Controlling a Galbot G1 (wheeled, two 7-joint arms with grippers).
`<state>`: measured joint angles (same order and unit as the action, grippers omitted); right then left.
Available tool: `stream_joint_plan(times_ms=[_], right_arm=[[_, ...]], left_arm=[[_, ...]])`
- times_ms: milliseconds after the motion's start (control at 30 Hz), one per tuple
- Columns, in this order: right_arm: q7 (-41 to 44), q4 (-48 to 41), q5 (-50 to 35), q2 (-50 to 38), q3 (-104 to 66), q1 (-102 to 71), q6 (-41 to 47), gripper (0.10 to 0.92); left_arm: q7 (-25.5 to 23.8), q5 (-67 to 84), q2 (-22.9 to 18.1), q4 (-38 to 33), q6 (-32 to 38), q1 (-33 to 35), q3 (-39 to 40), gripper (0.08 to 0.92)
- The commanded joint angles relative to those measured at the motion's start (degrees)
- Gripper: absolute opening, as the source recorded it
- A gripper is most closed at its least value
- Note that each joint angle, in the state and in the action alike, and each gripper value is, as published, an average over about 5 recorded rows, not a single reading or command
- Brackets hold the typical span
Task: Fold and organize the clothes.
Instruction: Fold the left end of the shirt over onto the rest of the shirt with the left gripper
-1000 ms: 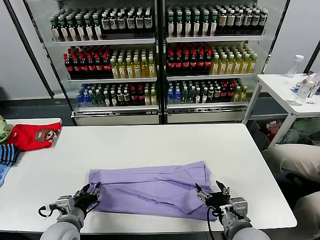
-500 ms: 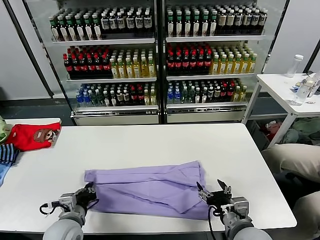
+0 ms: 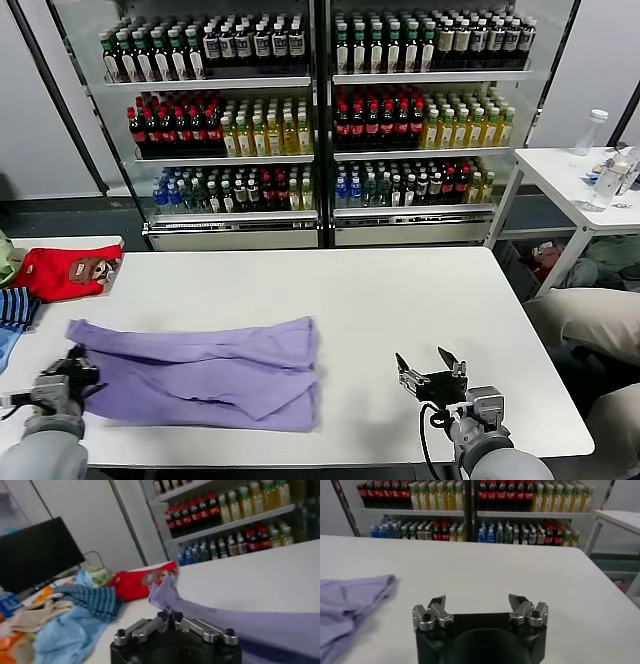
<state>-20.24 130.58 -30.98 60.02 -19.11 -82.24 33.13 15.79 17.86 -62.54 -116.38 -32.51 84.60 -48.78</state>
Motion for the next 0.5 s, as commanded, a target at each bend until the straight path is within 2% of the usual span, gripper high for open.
stream_joint_plan(times_ms=[33, 200, 500], right_arm=[[0.01, 0.69, 0.83, 0.07, -0.37, -0.41, -0.01, 0.823], [0.01, 0.57, 1.41, 0.33, -0.85, -0.87, -0.01, 0.823], [0.02, 0.42, 1.98, 0.78, -1.32, -1.41, -0.02, 0.823]], left_arm=[[-2.99, 14.37, -4.77, -18.17, -0.98, 3.21, 11.17, 0.108], [-4.61, 15.24, -8.73, -19.57, -0.94, 0.81, 23.89, 0.108], [-4.93, 12.95, -12.28, -10.12, -0.89, -6.17, 29.83, 0.108]])
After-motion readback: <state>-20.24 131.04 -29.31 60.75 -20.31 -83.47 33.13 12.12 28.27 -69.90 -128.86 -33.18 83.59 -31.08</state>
